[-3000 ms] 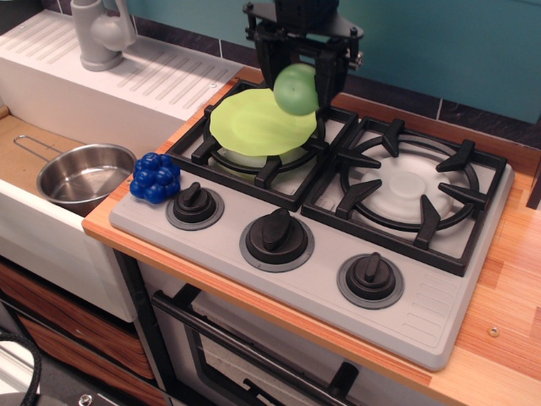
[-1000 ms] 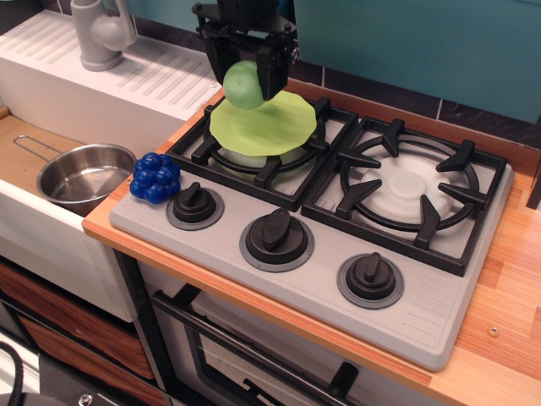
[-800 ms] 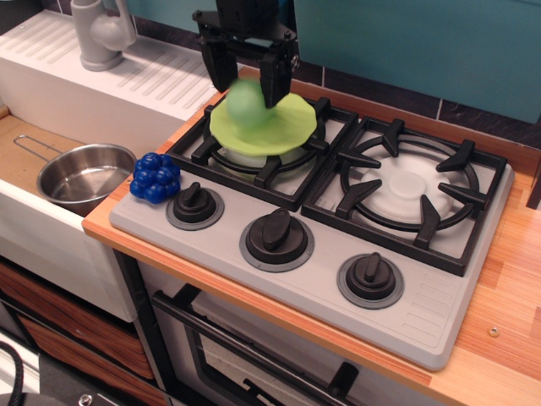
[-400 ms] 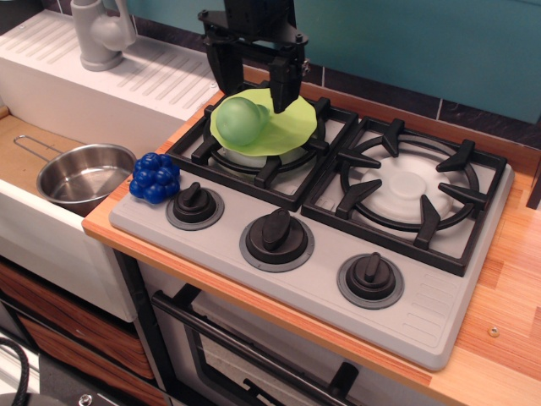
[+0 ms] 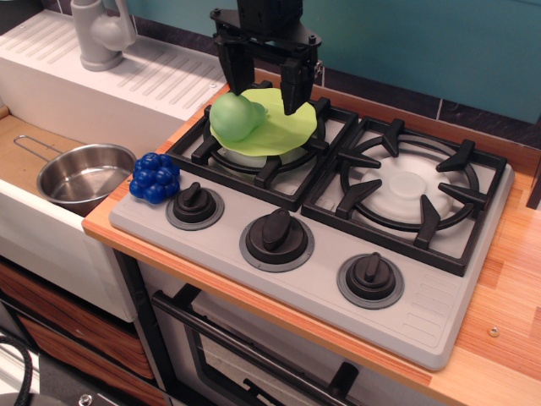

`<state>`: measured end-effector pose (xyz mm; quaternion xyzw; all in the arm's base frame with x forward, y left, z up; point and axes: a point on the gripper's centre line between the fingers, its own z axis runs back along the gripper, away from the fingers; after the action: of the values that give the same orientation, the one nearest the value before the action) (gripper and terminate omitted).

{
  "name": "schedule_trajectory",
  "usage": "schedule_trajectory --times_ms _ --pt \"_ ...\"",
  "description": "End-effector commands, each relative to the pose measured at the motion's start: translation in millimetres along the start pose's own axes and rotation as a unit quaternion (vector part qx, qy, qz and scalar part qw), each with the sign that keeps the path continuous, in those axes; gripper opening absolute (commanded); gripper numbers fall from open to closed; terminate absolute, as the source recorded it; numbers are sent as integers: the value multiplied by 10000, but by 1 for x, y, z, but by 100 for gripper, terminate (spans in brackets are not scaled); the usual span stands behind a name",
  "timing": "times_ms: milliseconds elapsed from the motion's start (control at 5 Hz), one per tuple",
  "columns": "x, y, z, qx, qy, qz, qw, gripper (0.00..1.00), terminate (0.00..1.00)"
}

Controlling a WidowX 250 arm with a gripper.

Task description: Put pear on plate and blueberry in pot or pan in sink

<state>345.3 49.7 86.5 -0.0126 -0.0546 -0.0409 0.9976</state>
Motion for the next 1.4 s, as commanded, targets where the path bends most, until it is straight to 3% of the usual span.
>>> schedule_trajectory --times_ms 0,200,400,600,1200 --pt "7 -1 23 91 -311 -15 9995 100 0" --pt "7 -1 23 91 -311 -15 9995 100 0" --pt "-8 5 30 -83 -371 -294 9988 100 0" --pt "-31 23 42 -76 -244 -836 9962 100 0" --pt "-62 63 31 96 -596 -1444 9877 100 0"
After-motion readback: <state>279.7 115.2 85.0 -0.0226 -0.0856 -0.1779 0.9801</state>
